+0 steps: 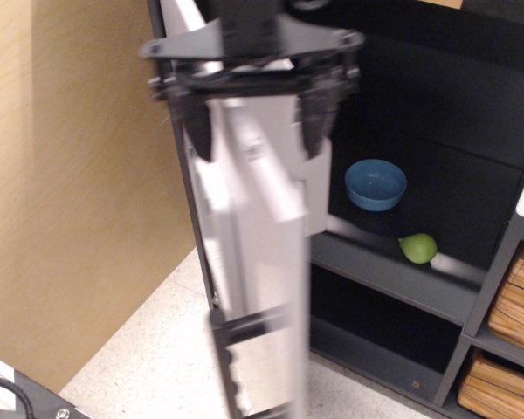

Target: Close fridge

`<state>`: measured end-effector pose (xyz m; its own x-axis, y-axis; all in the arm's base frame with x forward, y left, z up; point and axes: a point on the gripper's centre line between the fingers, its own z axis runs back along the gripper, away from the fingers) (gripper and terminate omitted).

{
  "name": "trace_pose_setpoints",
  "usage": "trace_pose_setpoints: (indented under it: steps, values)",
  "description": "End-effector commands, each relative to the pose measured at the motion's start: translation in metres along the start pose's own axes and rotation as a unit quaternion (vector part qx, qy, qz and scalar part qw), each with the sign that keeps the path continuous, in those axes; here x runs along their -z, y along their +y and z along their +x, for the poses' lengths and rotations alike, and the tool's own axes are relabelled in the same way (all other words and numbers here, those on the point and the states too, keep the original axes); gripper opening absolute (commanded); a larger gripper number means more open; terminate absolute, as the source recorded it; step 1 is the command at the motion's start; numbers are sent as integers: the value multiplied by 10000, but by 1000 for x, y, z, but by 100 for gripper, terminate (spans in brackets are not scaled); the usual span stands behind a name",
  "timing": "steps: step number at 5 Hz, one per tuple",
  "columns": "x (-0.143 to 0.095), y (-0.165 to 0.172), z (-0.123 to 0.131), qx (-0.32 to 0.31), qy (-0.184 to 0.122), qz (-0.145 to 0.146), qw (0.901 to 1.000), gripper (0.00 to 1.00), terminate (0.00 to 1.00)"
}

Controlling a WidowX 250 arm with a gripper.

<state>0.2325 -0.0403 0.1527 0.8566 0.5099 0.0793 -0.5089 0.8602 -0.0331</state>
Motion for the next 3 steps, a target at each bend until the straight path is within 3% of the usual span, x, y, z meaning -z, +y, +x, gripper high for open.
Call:
trace_pose_setpoints:
  steps: [1, 2, 3]
  values:
    - [-48, -23, 9, 141, -146, -620, 9979, 100, 0]
    - [-57, -17, -4, 430, -150, -781, 9959, 100, 0]
    - [-52, 3, -14, 731, -221, -521, 9957, 100, 0]
